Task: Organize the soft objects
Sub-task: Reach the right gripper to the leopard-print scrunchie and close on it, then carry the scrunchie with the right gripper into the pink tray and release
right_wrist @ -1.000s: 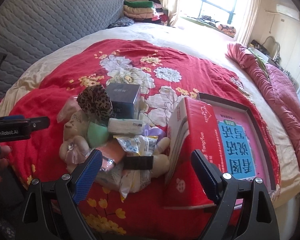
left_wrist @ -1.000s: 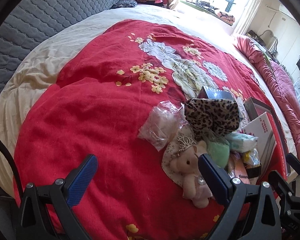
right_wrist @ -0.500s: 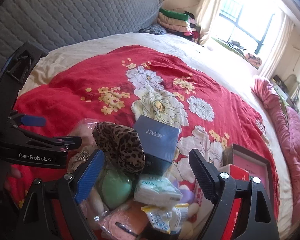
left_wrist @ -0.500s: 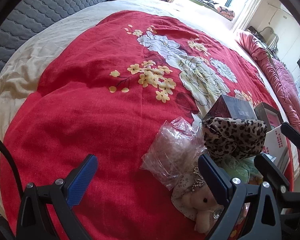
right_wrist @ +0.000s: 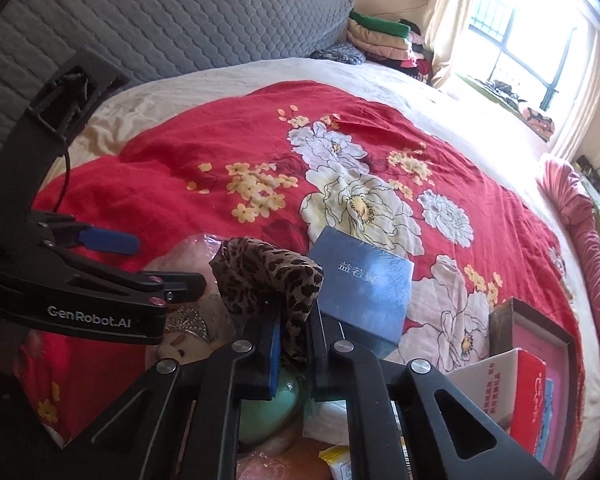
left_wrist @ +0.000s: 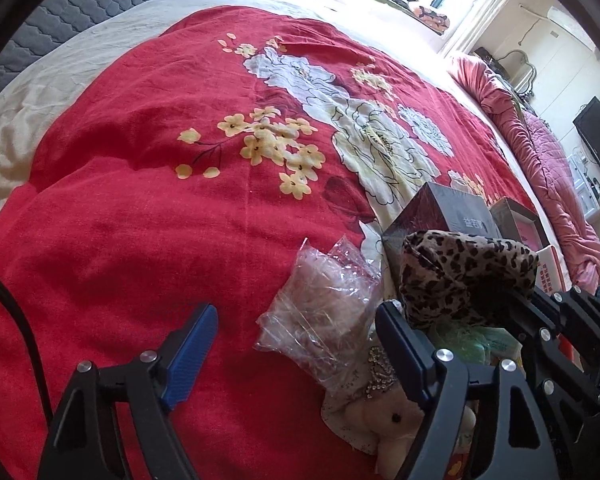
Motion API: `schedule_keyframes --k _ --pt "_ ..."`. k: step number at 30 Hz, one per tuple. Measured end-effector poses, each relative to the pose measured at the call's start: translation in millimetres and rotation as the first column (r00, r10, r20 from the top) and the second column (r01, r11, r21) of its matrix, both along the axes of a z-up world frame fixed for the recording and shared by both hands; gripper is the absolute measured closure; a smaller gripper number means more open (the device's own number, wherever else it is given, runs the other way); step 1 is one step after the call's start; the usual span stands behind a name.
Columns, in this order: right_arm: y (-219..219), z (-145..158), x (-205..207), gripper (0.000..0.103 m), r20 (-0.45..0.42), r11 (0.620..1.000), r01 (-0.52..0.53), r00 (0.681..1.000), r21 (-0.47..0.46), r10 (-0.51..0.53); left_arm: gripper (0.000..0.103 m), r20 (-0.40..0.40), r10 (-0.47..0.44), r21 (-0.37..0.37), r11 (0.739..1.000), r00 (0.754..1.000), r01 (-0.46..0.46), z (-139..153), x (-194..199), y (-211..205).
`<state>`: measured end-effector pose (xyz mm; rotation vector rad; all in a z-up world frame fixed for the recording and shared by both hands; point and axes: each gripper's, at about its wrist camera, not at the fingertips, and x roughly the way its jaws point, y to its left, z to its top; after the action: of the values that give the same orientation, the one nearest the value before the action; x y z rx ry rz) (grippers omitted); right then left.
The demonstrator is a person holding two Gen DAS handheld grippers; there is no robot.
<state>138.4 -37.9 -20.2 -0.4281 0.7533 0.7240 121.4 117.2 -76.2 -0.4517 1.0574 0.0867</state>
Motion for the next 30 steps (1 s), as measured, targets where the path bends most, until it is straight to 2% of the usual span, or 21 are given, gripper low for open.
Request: schedule_keyframes --k 2,7,13,24,30 --pt "-8 4 -1 0.097 -0.002 0.999 0.011 1.0 0.042 -0.011 0.029 0.005 -0.015 -0.02 1.0 1.0 0.015 -1 4 -2" --pt "-22 16 -5 0.097 0.004 0.996 0.034 0.999 0.088 -0.034 0.057 0.034 -0.054 -0.104 0.993 0.998 0.057 -4 13 -5" --pt "-35 29 -7 0.097 -0.004 0.989 0.051 0.999 0.139 -0.051 0.06 0.056 -0.055 -0.114 0.992 0.997 0.062 -3 15 -6" --pt "-49 43 -18 0.097 0.012 0.982 0.058 0.998 0.18 -0.061 0.061 0.099 -0.05 0.026 0.999 0.994 0.048 40 -15 -23" --pt "-64 59 -25 0.097 0.025 0.973 0.067 0.997 0.219 -0.075 0.061 0.133 -0.051 0.049 0.998 0.99 0.045 69 -32 -41"
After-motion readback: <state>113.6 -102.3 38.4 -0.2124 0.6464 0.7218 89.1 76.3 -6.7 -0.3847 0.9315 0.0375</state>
